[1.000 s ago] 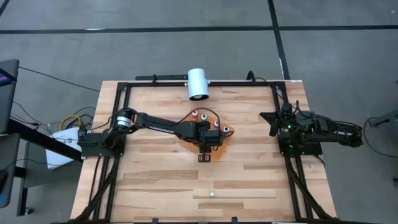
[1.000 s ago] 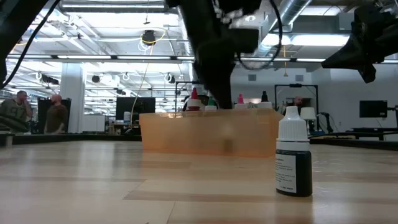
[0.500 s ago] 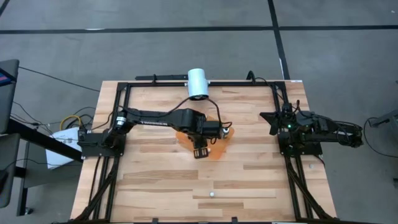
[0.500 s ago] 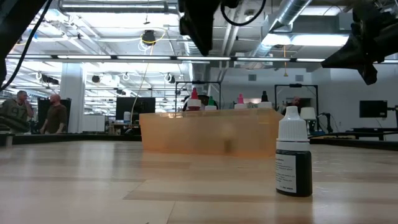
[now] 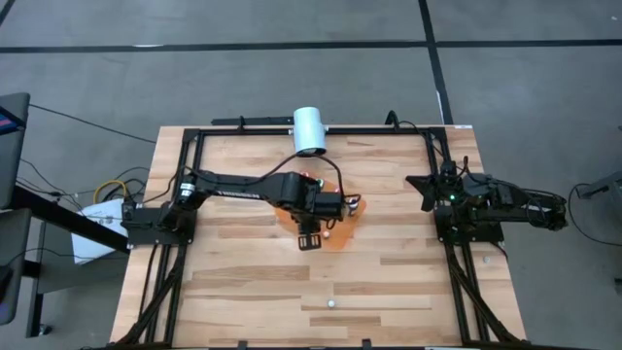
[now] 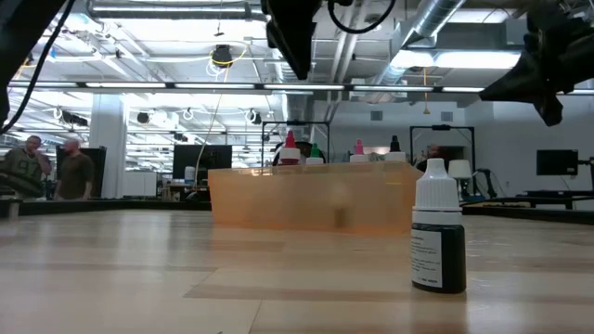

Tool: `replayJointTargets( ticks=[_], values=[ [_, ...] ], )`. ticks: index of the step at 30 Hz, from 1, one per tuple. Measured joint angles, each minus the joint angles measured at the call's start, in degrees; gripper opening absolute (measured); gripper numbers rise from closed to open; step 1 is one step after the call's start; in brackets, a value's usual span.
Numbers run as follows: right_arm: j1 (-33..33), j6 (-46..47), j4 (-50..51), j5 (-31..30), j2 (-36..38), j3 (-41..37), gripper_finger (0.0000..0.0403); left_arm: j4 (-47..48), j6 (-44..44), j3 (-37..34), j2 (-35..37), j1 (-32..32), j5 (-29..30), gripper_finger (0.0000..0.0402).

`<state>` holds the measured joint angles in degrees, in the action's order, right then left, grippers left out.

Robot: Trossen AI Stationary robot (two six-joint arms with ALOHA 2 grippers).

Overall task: Pick & Place food coloring
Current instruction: Put the small black food coloring bottle into the bin

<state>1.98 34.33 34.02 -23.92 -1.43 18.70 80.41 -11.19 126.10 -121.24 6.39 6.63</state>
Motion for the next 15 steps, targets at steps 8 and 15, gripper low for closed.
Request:
replayJointTargets(
  ticks=[8, 15],
  values=[
    [0.0, -1.4, -1.9, 6.1, 0.0, 0.0, 0.0001, -16.0, 0.3, -16.9, 7.7, -0.5, -3.4, 0.0122],
    [-0.1, -1.9, -5.6, 6.6, 0.0, 0.0, 0.0001, -39.9, -6.2, -43.8, 25.9, -1.0, -4.7, 0.0122]
  ],
)
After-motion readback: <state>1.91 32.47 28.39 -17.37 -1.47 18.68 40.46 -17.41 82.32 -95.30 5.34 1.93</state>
